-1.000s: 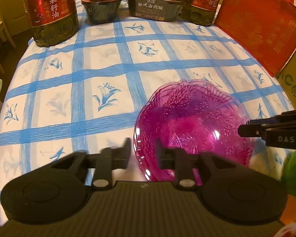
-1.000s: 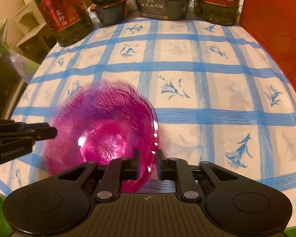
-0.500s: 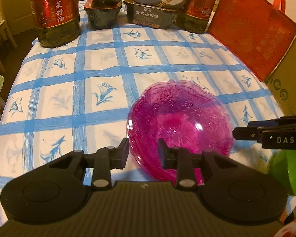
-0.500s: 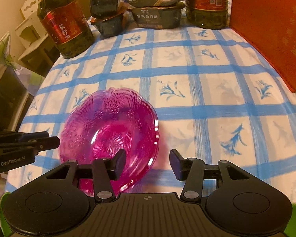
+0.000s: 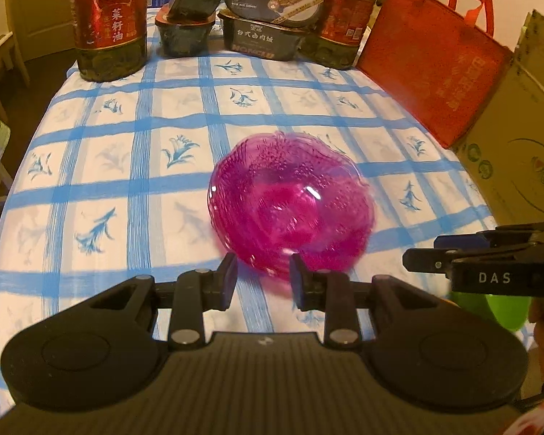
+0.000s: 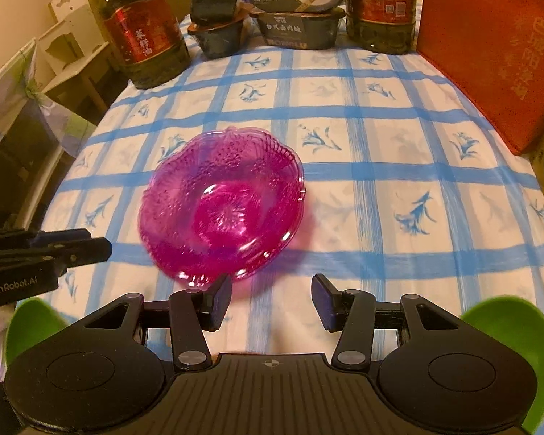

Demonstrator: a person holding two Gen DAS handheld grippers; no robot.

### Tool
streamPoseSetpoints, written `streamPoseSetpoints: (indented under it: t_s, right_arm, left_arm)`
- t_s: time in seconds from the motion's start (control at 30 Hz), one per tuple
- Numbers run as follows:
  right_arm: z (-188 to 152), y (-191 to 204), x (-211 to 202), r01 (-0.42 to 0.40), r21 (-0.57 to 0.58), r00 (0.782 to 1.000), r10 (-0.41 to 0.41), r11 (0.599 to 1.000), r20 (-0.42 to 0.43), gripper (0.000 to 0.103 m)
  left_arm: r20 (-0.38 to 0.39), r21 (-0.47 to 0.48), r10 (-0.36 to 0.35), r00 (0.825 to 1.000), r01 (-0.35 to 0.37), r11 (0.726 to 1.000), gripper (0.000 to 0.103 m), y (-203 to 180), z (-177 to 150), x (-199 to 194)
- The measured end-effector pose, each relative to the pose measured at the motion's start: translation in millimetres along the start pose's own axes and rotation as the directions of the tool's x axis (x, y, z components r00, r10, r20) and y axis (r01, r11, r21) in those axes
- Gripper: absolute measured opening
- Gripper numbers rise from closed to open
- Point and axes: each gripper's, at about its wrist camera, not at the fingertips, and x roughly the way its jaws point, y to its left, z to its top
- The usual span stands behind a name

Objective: Organize plates and bowls
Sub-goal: 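Carry the pink plate with both grippers onto the plate stack and open, then move both grippers toward the large green bowl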

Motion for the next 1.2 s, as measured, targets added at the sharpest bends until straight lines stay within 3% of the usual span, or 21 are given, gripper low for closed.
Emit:
streamPoseSetpoints:
  t_s: [0.43, 0.8, 1.03, 1.2]
  right_arm:
    - [-43, 22, -43, -0.008, 0.018, 0.999, 0.007, 1.000, 0.036, 0.049]
    - [-95, 41, -87, -0.019, 0.033, 0.996, 0.016, 0.999, 0.085, 0.051]
    - [-128, 45, -99, -0.053, 0.043, 0.996, 0.050, 0.998, 0.076, 0.060]
    - [-148, 41, -104, -0.024, 0.054, 0.997, 0.021, 0.998, 0.071, 0.062]
  left_arm:
    - [0.061, -0.073, -0.020, 0.998, 0.024, 0.997, 0.035, 4, -46, -55]
    - [0.115, -0.068, -0.066, 0.991, 0.074, 0.995, 0.044, -12, -87, -100]
    - [0.120, -0.062, -0.064, 0.991, 0.072, 0.995, 0.050, -18, -119, -120]
    - [0.125, -0.083, -0.049, 0.991, 0.059, 0.995, 0.051, -14, -140, -131]
